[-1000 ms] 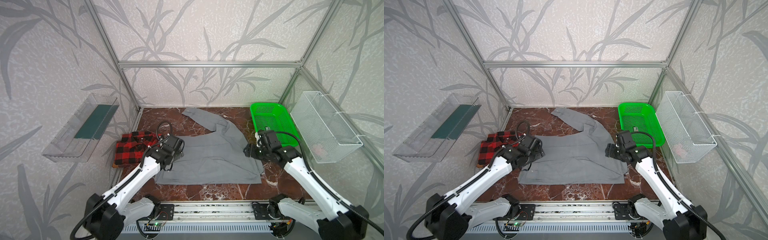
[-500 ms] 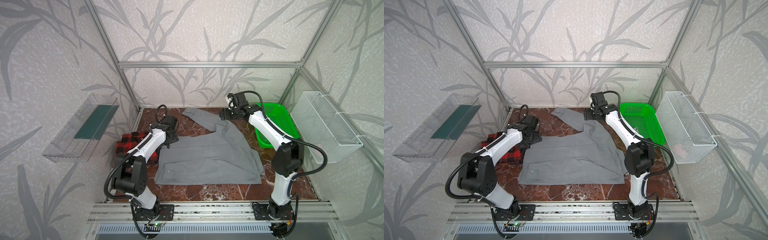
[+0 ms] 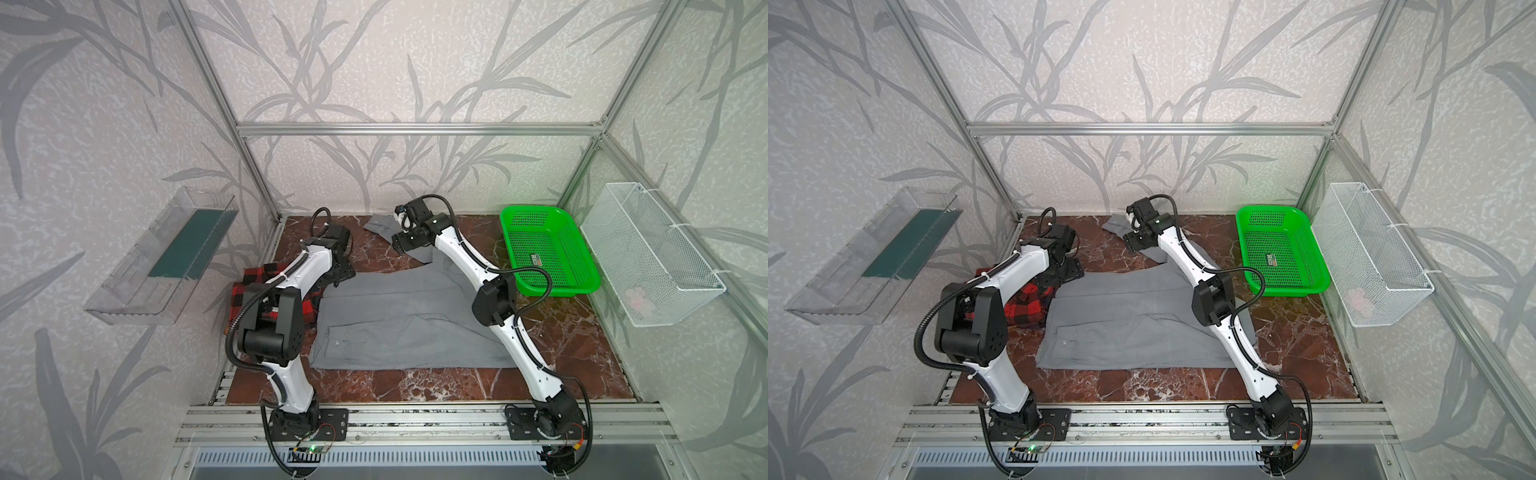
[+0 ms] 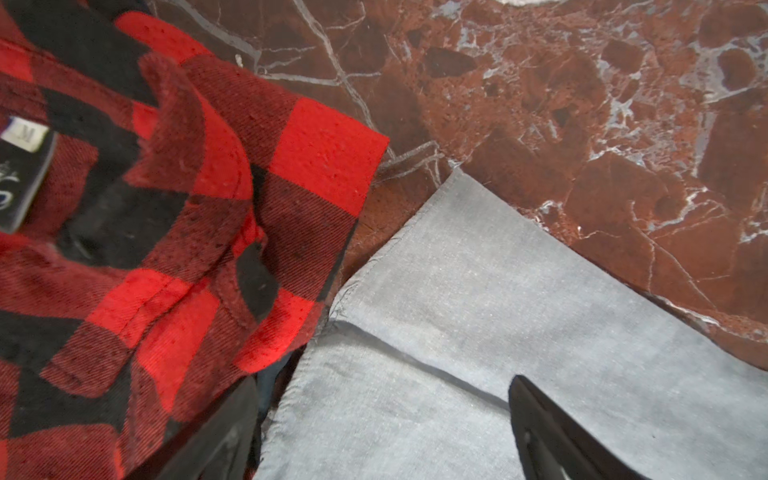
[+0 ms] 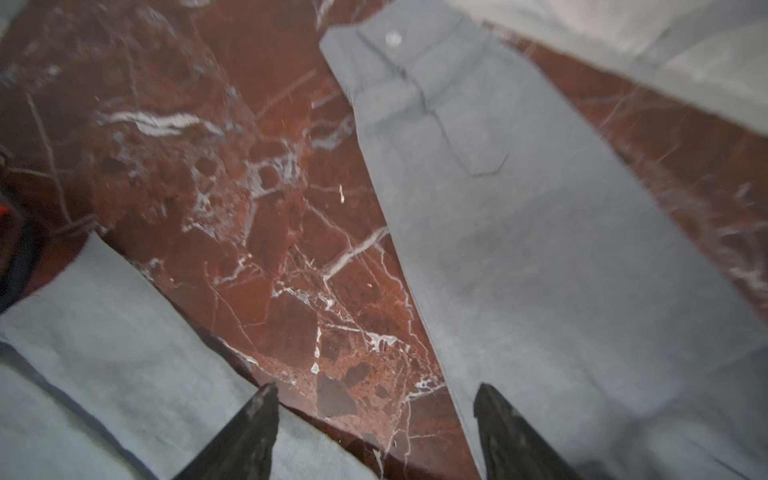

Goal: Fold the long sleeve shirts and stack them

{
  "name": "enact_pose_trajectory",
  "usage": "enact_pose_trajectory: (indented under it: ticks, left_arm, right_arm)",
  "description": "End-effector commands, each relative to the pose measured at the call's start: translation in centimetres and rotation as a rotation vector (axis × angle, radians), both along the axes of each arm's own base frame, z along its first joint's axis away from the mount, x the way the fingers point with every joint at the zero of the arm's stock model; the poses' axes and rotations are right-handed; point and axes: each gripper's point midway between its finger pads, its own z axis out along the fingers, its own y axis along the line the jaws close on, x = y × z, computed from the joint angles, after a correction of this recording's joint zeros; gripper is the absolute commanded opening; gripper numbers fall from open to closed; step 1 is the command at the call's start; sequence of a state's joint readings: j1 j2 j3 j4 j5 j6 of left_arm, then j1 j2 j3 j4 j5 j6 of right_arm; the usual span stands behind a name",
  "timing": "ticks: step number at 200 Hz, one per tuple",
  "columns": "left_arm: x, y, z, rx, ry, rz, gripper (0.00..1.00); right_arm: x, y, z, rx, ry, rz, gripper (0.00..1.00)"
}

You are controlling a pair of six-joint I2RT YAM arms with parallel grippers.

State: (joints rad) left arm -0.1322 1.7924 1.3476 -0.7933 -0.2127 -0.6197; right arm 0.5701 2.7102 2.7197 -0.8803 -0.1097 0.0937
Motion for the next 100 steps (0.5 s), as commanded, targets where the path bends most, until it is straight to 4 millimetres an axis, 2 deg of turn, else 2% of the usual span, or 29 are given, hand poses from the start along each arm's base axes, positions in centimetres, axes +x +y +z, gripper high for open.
enact_pose_trajectory:
  ticks: [1, 30, 60, 100]
  left_arm:
    - [-0.5, 0.5, -1.3, -0.013, 0.048, 0.006, 0.94]
    - [-0.1, 0.1, -1.3, -0.051, 0.038, 0.014, 0.92]
    - [-0.2, -0.1, -1.4, -0.072, 0.034, 0.012, 0.91]
    - [-0.1, -0.4, -1.3, -0.086, 0.032, 0.011, 0.91]
  right_arm:
    - [1.0, -1.2, 0.1, 0.001, -0.014, -0.009, 0.74]
    - [0.8, -0.9, -2.1, -0.07, -0.013, 0.014, 0.73]
    - [1.4, -1.8, -3.9, -0.128, -0.031, -0.019, 0.71]
    - [1.3, -2.1, -5.4, -0.137, 0.0, -0.018, 0.68]
